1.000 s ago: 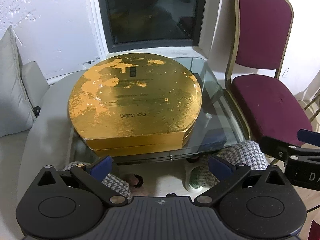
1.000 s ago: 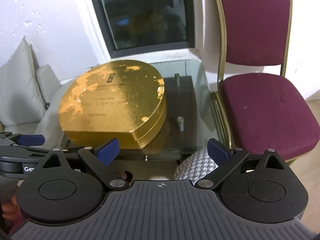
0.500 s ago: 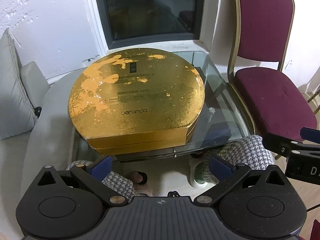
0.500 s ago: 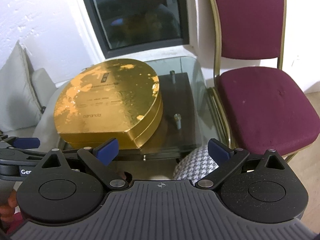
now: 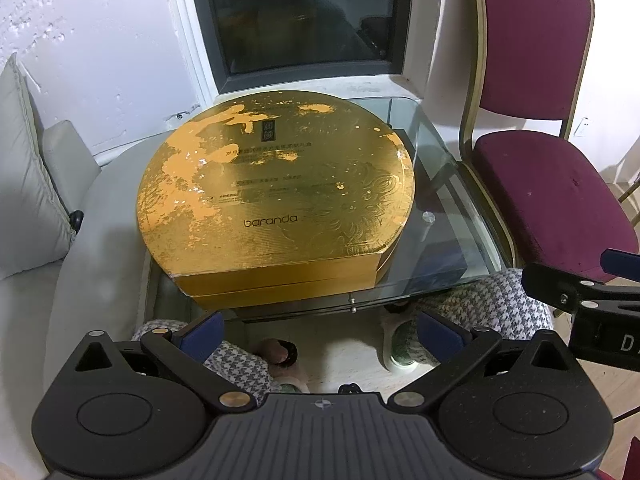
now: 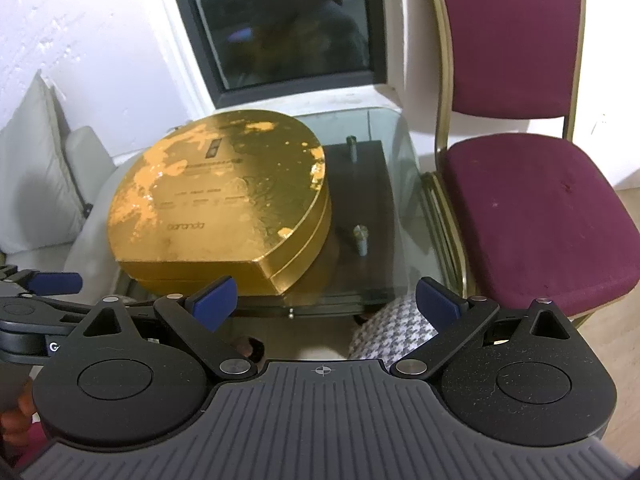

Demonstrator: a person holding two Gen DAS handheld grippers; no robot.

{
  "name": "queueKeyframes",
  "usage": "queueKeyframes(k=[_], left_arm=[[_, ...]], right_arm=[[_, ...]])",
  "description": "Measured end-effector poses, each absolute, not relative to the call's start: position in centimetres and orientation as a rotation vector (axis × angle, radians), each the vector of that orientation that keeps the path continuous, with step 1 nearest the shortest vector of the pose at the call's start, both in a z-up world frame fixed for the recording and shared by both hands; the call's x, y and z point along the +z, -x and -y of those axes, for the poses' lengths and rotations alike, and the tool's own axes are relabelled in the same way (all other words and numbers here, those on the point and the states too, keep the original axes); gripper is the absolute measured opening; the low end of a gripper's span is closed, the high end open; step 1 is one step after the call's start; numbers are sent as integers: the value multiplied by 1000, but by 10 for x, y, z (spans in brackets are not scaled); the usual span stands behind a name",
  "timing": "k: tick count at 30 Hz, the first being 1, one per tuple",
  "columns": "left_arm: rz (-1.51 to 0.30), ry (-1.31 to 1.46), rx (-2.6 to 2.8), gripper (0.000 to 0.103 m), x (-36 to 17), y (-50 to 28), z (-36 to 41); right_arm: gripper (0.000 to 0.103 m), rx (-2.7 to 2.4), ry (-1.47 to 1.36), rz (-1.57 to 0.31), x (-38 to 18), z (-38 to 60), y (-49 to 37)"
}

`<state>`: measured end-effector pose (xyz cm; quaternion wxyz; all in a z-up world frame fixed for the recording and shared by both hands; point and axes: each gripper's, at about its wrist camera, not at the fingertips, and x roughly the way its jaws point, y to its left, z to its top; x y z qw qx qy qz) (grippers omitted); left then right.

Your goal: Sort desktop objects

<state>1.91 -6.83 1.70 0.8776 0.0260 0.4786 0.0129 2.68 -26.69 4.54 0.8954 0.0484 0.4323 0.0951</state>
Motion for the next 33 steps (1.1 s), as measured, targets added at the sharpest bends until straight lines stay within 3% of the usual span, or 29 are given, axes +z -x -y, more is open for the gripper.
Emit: queueKeyframes(k=[33], left_arm=[[-1056, -24, 39, 102, 4, -31, 57]], right_arm=[[99, 216, -90, -939, 37, 258, -42]])
